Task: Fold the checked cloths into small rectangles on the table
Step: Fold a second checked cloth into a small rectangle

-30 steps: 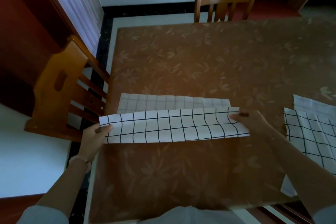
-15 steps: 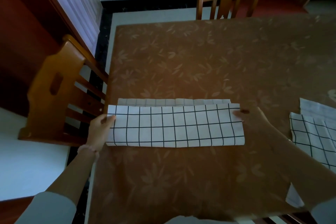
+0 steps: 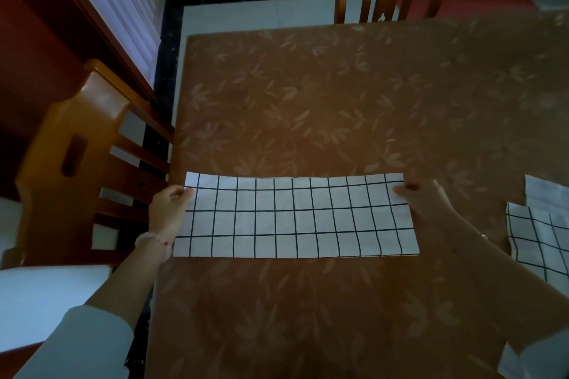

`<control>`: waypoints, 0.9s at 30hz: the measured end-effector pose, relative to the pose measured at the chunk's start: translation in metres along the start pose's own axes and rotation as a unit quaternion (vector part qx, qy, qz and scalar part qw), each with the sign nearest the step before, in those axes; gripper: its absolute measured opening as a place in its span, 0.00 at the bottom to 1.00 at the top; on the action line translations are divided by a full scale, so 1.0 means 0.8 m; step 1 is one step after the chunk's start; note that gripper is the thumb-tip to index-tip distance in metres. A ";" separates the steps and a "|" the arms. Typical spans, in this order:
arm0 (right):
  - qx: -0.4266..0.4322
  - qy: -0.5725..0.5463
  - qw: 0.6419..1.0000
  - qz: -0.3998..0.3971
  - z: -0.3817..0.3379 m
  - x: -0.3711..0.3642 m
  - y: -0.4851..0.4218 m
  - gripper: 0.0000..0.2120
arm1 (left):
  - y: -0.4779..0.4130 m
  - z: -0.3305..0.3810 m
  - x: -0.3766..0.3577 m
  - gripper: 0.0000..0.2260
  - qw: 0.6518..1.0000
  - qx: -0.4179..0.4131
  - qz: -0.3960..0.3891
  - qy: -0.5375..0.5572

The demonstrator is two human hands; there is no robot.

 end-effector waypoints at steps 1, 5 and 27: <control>-0.002 0.000 1.000 0.001 0.001 -0.002 -0.004 0.14 | -0.003 -0.002 -0.001 0.06 1.000 0.001 0.001 -0.002; -0.041 -0.063 0.997 -0.018 0.016 -0.013 -0.008 0.11 | -0.009 -0.005 -0.003 0.04 1.000 0.007 0.015 -0.008; -0.031 0.065 0.996 0.048 0.001 -0.003 -0.001 0.19 | -0.016 -0.007 -0.005 0.09 0.996 0.003 0.027 -0.088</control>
Point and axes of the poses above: each hand's wrist, its own y-axis away from the middle knuckle, its own x-axis out of the back of the hand, z = x × y, the point moved 9 cm from there along -y, towards the middle knuckle, and after that the axes turned 12 degrees about -x, right-handed, at the moved point
